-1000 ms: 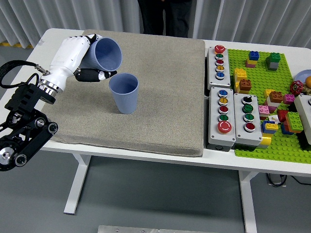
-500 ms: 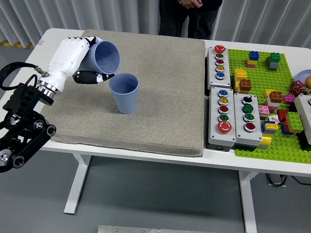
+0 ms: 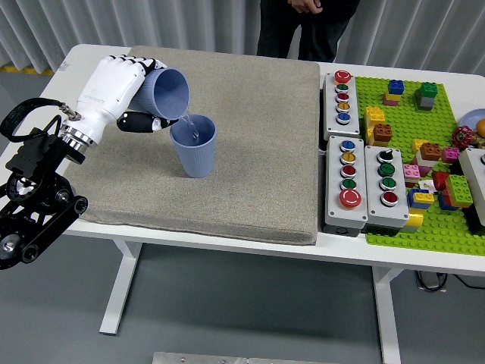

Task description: Pick cup pour cup place

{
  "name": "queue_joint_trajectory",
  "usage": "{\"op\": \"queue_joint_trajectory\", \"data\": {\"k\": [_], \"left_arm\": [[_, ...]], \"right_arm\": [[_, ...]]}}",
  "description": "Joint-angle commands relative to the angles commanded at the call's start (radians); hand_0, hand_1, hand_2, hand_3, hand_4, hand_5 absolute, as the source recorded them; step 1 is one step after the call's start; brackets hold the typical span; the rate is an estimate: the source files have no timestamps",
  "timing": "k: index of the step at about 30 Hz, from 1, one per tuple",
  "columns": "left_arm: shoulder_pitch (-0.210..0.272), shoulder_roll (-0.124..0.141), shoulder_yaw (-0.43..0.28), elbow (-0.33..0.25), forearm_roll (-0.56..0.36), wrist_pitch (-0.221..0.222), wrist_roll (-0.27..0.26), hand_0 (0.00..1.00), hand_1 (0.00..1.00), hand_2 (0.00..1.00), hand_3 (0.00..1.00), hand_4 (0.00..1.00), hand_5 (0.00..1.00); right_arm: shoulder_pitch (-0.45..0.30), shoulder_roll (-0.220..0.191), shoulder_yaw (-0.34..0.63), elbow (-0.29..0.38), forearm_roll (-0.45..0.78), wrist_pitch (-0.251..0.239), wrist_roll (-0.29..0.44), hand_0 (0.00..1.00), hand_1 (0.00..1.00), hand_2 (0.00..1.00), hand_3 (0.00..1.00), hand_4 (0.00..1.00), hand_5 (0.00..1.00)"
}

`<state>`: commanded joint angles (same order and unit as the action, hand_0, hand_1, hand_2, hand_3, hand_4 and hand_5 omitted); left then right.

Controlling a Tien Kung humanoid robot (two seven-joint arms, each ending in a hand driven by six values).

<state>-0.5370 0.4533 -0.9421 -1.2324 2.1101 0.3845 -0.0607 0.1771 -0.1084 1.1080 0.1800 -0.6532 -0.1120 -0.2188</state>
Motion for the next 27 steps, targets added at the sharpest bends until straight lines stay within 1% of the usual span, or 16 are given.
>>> {"op": "queue_joint_trajectory", "data": {"k": [7,12,17,23,27], "left_arm": [[-0.010,0.009,0.021,0.001,0.042,0.022,0.015,0.503,0.474,0.499,0.513,0.813,0.180],[-0.016,0.015,0.033,0.011,0.041,0.030,0.014,0.503,0.473,0.498,0.512,0.813,0.186],[-0.017,0.029,0.054,0.018,0.044,0.032,0.016,0.503,0.472,0.498,0.512,0.812,0.187],[-0.039,0.053,0.098,0.017,0.032,0.035,0.018,0.503,0.473,0.497,0.513,0.810,0.189],[-0.046,0.059,0.107,0.015,0.036,0.034,0.020,0.502,0.472,0.497,0.514,0.809,0.191]], "right_arm": [[-0.003,0.000,0.000,0.000,0.000,0.000,0.000,0.722,0.689,0.735,0.703,0.324,0.290],[-0.006,0.000,0.002,0.000,-0.004,0.001,-0.001,0.722,0.689,0.735,0.703,0.324,0.289],[-0.008,0.001,0.003,0.000,-0.006,0.001,-0.001,0.723,0.689,0.735,0.703,0.324,0.289],[-0.007,0.001,0.002,0.000,-0.003,0.000,-0.001,0.723,0.689,0.736,0.703,0.323,0.289],[-0.007,0.001,0.001,0.000,-0.003,0.000,-0.002,0.724,0.689,0.737,0.704,0.323,0.288]]}}
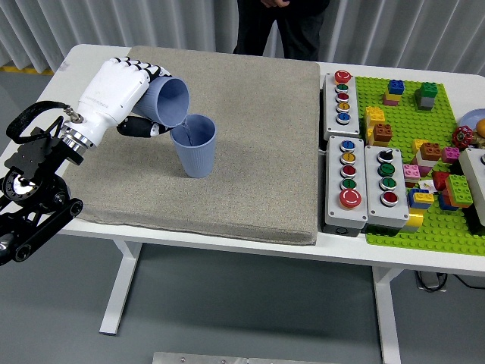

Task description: Pick cup pour cup place

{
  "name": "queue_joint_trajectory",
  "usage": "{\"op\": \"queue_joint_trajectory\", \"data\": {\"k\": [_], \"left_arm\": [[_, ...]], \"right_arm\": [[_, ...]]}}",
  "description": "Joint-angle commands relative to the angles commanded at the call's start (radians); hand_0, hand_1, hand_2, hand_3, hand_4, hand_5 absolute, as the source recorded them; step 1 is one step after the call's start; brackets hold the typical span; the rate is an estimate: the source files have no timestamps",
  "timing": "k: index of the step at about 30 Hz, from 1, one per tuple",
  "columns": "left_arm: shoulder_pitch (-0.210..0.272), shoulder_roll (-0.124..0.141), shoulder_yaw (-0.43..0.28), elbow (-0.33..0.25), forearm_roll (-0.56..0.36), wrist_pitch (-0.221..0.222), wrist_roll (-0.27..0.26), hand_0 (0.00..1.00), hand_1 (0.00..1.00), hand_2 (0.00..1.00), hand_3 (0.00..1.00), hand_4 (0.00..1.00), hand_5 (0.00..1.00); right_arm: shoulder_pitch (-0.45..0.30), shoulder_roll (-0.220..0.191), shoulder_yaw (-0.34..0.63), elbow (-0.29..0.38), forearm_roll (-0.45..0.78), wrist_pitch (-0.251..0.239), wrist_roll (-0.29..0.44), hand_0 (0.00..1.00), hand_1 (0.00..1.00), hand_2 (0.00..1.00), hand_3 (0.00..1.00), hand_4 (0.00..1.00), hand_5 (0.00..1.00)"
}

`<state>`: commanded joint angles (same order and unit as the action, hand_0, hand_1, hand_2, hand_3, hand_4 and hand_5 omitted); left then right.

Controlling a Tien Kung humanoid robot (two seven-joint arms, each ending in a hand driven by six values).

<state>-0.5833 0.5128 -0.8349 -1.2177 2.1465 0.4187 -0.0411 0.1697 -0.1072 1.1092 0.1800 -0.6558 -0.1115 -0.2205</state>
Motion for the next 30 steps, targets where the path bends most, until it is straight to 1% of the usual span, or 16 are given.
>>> {"op": "queue_joint_trajectory", "data": {"k": [15,30], "left_arm": [[-0.019,0.009,0.032,0.002,0.015,0.007,0.008,0.500,0.474,0.497,0.515,0.809,0.194],[-0.033,0.014,0.051,-0.012,0.028,0.010,0.016,0.500,0.475,0.498,0.515,0.805,0.192]], "right_arm": [[0.004,0.000,-0.001,0.000,0.006,-0.001,0.002,0.724,0.689,0.737,0.704,0.322,0.290],[0.005,0.000,-0.003,0.000,0.010,-0.002,0.002,0.724,0.691,0.737,0.705,0.321,0.289]]}}
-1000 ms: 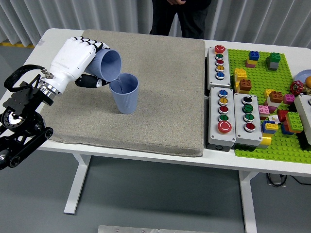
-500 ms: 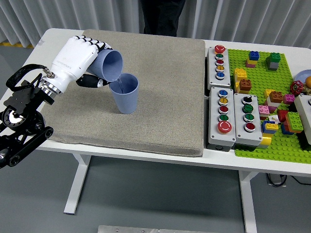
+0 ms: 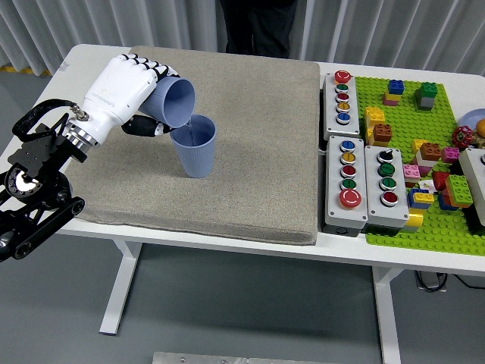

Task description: Pick cup pour cup place

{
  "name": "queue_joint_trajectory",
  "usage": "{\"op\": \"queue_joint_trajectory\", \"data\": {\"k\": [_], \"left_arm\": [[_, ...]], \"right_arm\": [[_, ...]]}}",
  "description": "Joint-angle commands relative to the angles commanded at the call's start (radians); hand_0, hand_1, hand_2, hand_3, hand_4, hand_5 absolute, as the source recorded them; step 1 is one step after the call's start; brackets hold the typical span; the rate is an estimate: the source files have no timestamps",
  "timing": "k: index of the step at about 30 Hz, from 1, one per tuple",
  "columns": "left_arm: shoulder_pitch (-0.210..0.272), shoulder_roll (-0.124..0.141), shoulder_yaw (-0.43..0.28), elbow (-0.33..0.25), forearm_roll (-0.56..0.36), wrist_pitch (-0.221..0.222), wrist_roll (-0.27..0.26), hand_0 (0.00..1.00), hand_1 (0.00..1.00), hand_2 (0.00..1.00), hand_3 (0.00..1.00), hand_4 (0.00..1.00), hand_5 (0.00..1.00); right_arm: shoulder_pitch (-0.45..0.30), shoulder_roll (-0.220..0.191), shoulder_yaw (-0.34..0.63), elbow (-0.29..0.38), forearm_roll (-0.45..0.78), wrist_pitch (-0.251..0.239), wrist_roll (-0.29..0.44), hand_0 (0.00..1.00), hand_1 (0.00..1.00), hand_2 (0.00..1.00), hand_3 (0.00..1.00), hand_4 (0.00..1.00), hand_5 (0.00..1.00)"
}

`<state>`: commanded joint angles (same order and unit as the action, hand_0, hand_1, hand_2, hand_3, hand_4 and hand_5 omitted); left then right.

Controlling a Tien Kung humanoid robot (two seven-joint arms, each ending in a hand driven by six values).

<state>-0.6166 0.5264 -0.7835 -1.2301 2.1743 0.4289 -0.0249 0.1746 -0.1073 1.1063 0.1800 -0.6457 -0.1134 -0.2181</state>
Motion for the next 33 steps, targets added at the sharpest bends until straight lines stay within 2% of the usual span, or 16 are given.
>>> {"op": "queue_joint_trajectory", "data": {"k": [25,33], "left_arm": [[-0.017,0.014,0.015,0.004,0.018,0.005,0.005,0.497,0.474,0.497,0.515,0.805,0.194],[-0.030,0.033,0.045,-0.005,0.027,0.009,0.010,0.497,0.474,0.498,0.515,0.805,0.195]], "right_arm": [[-0.001,-0.001,-0.003,0.000,0.004,0.000,0.001,0.723,0.690,0.737,0.704,0.321,0.287],[-0.006,0.000,-0.004,0.000,0.000,-0.001,-0.001,0.723,0.690,0.737,0.704,0.320,0.288]]}}
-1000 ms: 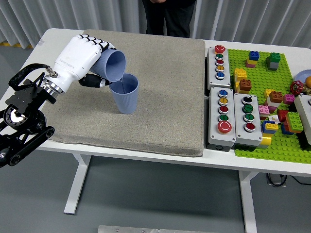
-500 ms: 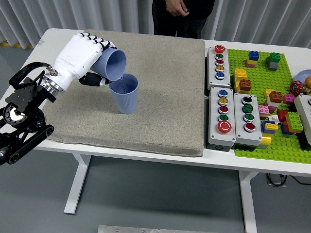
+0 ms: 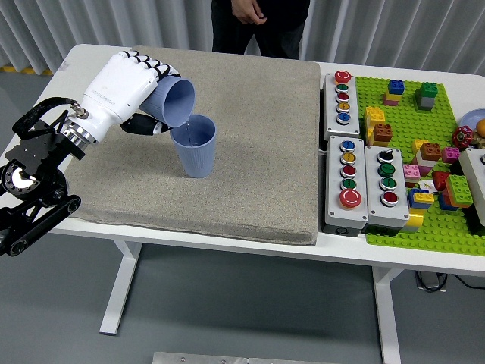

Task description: Pick cup pour cup place

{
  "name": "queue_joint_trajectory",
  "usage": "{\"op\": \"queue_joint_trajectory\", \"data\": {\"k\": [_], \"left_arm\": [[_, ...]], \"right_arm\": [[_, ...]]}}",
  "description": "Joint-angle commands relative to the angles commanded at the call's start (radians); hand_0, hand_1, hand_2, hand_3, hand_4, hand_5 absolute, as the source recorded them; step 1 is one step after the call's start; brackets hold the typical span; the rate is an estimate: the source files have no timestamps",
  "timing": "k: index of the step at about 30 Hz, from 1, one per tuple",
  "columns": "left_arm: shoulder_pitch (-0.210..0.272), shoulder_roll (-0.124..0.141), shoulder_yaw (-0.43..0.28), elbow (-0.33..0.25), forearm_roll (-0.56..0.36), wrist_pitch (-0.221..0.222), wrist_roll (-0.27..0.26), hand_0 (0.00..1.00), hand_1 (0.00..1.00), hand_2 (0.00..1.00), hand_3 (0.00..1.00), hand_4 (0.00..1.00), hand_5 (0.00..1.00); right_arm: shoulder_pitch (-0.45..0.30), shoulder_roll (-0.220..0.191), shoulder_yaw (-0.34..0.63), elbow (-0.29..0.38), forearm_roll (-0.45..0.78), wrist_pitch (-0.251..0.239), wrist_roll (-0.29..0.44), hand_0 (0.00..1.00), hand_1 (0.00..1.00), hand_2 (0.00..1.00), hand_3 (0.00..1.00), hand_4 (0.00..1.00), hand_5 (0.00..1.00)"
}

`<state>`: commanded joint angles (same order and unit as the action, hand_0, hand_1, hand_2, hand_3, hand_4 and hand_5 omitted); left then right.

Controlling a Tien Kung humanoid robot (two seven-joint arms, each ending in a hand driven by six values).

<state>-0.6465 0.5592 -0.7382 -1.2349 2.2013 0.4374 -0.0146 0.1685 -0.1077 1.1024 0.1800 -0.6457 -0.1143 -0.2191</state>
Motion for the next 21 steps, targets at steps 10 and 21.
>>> {"op": "queue_joint_trajectory", "data": {"k": [10,21], "left_arm": [[-0.009,0.014,0.009,-0.001,0.009,0.007,0.007,0.497,0.472,0.498,0.515,0.803,0.196],[-0.028,0.019,0.021,-0.003,0.019,0.011,0.014,0.498,0.473,0.499,0.516,0.804,0.196]], "right_arm": [[-0.004,0.000,0.000,0.000,-0.002,0.001,0.000,0.722,0.690,0.736,0.705,0.322,0.288],[0.002,-0.001,-0.003,0.000,0.005,0.000,0.001,0.722,0.690,0.735,0.703,0.323,0.289]]}}
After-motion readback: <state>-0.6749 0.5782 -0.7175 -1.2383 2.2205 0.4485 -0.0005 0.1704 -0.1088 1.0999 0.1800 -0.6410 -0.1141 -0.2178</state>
